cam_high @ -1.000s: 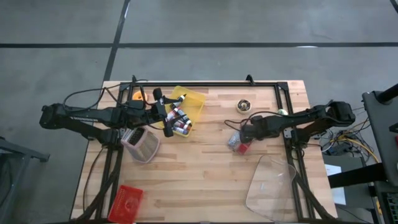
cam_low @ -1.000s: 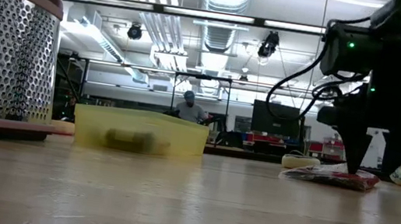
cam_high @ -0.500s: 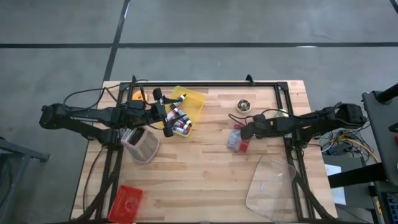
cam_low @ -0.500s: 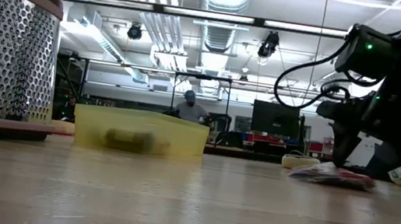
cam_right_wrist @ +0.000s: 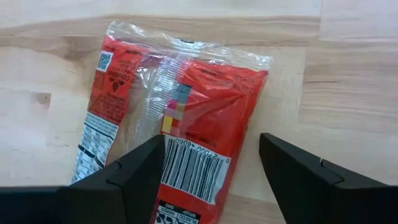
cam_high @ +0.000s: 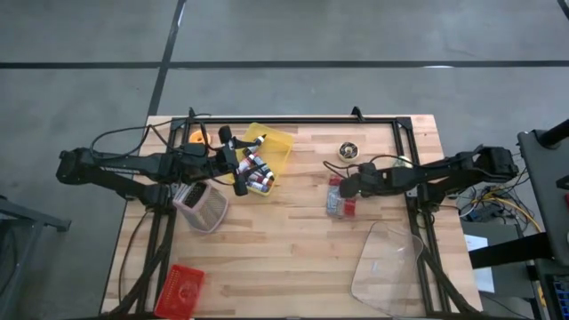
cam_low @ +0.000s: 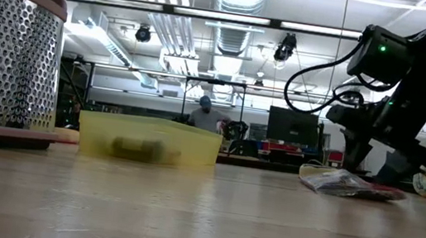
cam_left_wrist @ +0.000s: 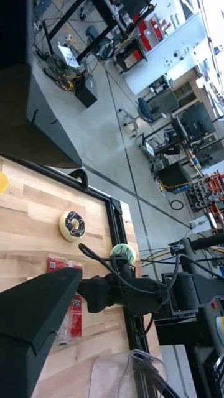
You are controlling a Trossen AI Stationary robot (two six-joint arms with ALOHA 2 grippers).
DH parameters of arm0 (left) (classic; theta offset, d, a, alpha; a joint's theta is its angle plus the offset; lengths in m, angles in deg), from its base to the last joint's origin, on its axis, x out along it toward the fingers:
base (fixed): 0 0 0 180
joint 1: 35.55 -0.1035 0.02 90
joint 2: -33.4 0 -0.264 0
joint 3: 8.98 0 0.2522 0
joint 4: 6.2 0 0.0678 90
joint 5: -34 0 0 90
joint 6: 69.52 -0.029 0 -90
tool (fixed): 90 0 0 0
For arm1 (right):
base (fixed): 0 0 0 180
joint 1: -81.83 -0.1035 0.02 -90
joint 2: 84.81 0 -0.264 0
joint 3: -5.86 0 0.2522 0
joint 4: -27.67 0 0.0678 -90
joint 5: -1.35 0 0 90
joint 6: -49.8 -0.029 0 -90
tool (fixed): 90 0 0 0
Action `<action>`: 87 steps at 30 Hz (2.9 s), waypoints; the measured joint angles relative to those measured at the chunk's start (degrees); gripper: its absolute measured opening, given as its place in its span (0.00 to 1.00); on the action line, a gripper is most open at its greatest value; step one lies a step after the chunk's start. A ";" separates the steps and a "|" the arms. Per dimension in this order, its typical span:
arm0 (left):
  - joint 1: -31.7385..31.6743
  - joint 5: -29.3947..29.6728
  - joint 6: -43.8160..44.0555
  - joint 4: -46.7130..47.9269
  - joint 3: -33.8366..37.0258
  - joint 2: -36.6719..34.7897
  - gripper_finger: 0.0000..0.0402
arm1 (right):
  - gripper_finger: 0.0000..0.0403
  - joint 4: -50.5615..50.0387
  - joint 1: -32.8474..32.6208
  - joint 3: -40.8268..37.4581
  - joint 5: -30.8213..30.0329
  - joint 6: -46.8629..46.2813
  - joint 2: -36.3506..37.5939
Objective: Pick & Place Food Item
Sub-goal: Put the red popcorn bag into the transparent bin
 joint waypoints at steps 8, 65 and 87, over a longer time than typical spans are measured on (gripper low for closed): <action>0.02 -0.02 0.00 0.00 0.00 0.02 0.70 | 0.55 2.86 -0.04 1.85 -0.67 0.57 -6.27; 0.01 0.00 0.00 0.20 0.00 0.02 0.70 | 0.02 -10.42 -0.21 13.01 -2.67 8.82 -3.11; 0.01 0.00 0.00 0.20 0.00 0.02 0.70 | 0.02 -19.50 -2.67 27.59 -7.85 18.58 -2.62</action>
